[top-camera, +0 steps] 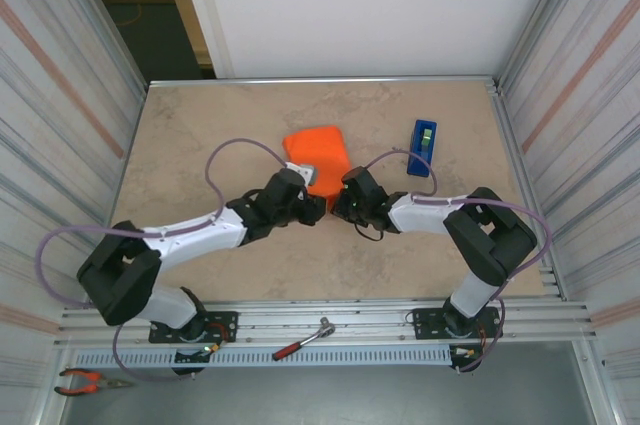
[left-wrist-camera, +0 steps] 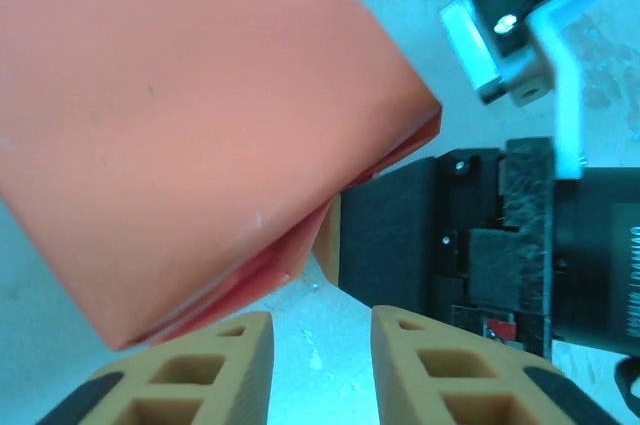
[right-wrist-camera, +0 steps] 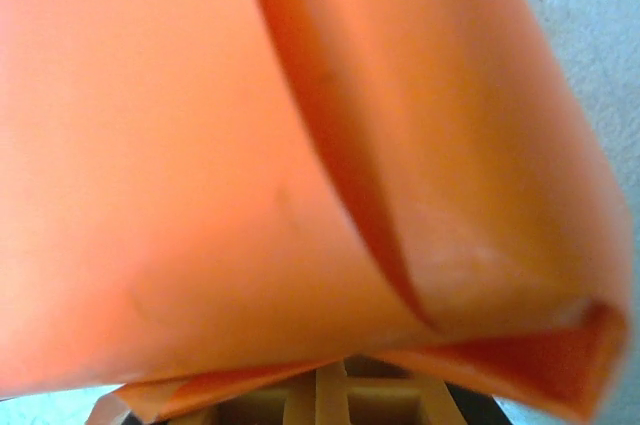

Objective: Wrap the gift box in paper

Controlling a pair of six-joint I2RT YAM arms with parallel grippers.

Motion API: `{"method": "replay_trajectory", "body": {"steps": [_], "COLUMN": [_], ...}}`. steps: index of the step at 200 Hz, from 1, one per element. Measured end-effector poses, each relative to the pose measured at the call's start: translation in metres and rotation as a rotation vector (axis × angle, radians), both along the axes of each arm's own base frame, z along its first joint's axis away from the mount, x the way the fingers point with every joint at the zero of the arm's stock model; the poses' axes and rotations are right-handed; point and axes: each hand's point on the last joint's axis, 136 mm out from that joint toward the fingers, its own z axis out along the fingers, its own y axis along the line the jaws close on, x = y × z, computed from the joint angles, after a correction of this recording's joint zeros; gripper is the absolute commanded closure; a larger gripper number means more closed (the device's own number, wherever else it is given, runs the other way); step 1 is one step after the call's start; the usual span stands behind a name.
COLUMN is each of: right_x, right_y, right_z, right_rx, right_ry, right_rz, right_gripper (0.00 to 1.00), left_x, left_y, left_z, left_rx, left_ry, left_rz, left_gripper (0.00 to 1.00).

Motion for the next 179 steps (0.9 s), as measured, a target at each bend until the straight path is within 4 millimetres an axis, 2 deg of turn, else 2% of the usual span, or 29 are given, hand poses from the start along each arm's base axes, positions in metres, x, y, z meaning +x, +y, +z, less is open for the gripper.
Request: {"method": "replay_trajectory", "body": {"steps": [22,43,56,84,125,179], "right_x": [0.0,0.001,0.002,0.003,0.005,0.008], "right_y": [0.0,-0.001,-0.002,-0.003,-0.005,-0.002], "right_z": [0.0,0.0,0.0,0.0,0.001,0.005], "right_rx": [0.001,0.002,0.003,0.011,0.018,0.035], "right_ry": [0.001,0.0,0.001,0.009,0.013,0.011], "right_rz": [0.002,-0.001,-0.002,-0.001,-0.005,0.007], "right_gripper": [1.0,1.0,1.0,1.0,1.0,1.0], "left_x": [0.011,0.018,0.016,0.014,-0.005,0.009], "left_y": [0.011,0.024,0.026,0.017,-0.006,-0.011], "left_z": [0.008,0.007,0.003,0.001,-0.004,-0.01], "left_rx": [0.023,0.045,0.074,0.154,0.273,0.408], "left_ry": [-0.018,-0.016,-0.012,-0.102,-0.341,-0.518], "left_rz": [-0.034,-0.049,-0.084,-0.234,-0.469,-0.561], "left_gripper": [0.57,0.5,0.48,0.41,0.37,0.36]}}
